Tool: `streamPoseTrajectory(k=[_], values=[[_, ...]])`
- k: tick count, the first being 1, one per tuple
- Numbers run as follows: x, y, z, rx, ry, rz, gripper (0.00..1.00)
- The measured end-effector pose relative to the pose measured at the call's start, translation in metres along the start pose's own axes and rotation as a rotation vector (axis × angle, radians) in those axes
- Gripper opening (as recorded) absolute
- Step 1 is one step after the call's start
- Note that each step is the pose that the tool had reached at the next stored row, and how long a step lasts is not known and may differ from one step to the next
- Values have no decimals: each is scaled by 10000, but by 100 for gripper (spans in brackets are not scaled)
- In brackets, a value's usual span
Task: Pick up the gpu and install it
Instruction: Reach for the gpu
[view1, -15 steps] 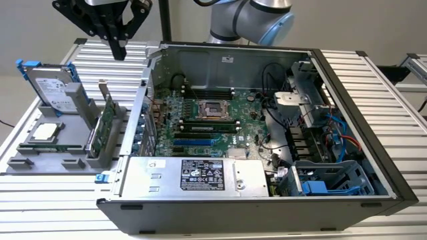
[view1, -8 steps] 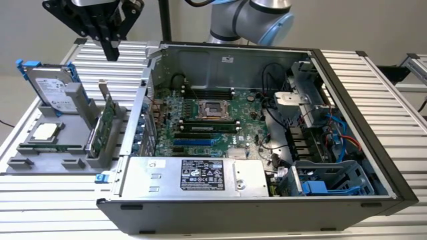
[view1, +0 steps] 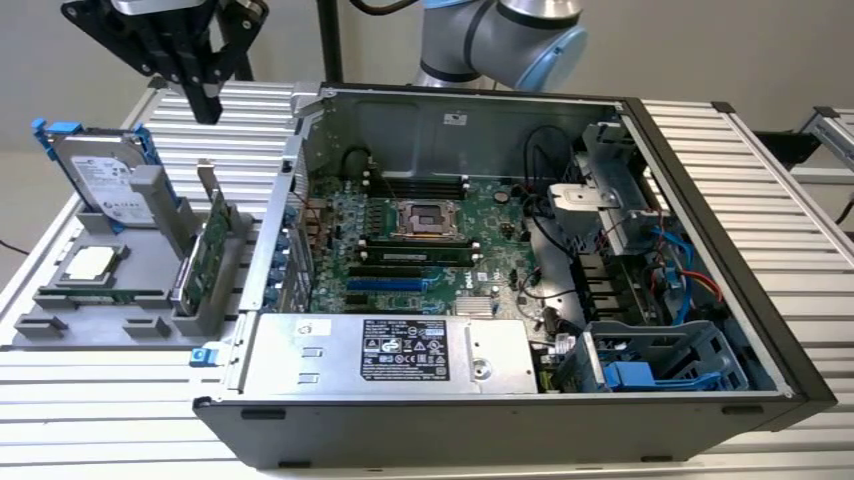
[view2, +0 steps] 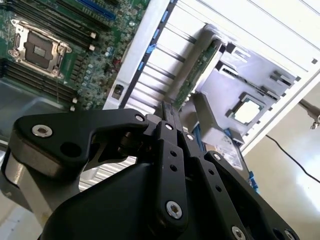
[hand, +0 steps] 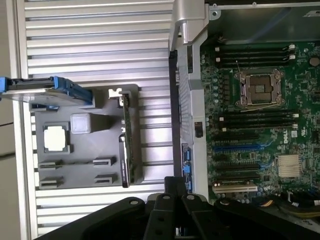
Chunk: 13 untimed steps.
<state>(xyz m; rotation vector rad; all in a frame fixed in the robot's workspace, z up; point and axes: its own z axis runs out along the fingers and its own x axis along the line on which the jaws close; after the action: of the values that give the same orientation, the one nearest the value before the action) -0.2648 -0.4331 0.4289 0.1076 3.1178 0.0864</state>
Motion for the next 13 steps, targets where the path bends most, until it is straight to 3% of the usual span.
streamPoseTrajectory(k=[13], values=[[217, -78, -9, -30, 2, 1, 0]])
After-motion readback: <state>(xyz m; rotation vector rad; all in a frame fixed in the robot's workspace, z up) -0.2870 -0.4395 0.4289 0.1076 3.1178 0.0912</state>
